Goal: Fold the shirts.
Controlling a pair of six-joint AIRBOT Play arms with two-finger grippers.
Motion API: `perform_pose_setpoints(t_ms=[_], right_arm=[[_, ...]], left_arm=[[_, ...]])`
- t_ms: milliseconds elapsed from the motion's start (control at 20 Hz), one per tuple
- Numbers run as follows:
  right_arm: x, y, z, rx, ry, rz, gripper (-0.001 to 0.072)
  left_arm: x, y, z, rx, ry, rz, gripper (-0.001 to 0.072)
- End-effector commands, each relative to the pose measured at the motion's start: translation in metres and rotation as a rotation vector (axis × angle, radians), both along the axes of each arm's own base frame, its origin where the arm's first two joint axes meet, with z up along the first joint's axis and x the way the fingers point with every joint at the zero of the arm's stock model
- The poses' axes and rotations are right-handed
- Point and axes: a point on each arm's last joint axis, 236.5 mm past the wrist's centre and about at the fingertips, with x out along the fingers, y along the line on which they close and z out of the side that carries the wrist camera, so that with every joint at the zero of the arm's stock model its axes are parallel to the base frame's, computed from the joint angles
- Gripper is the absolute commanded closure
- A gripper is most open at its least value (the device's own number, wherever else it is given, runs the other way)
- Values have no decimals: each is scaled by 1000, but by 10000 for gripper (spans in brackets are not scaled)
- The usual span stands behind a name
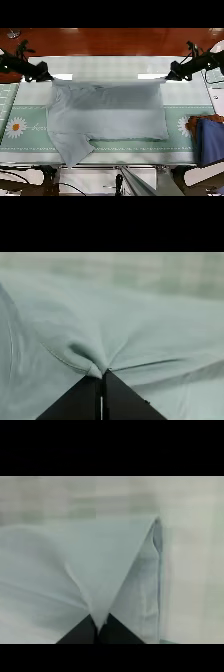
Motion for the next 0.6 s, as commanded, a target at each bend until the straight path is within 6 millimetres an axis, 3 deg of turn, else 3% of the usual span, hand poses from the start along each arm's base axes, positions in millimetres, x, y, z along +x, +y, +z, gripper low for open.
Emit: perform_pose_setpoints(t_ms=[0,100,150,200,250,400,550], right_arm=[[-33,-3,-33,-62,120,60,686],[-40,5,-56,-62,140,48,686],[-41,10,-65,-61,140,32,611],[-42,14,-69,-53,148,24,307],[-45,19,-66,-42,154,40,86],[-54,8,-33,-20,185,47,86],[-67,-34,15,-119,100,-6,85]], left_arm=[[-52,-7,-41,12,192,-90,684],[-66,-15,-66,-1,254,-92,683],[-72,-17,-74,-8,282,-93,656],[-78,-18,-77,-17,316,-92,407],[-84,-18,-76,-18,343,-103,15],[-97,16,-65,107,387,-51,4],[-116,48,-42,191,333,47,5]])
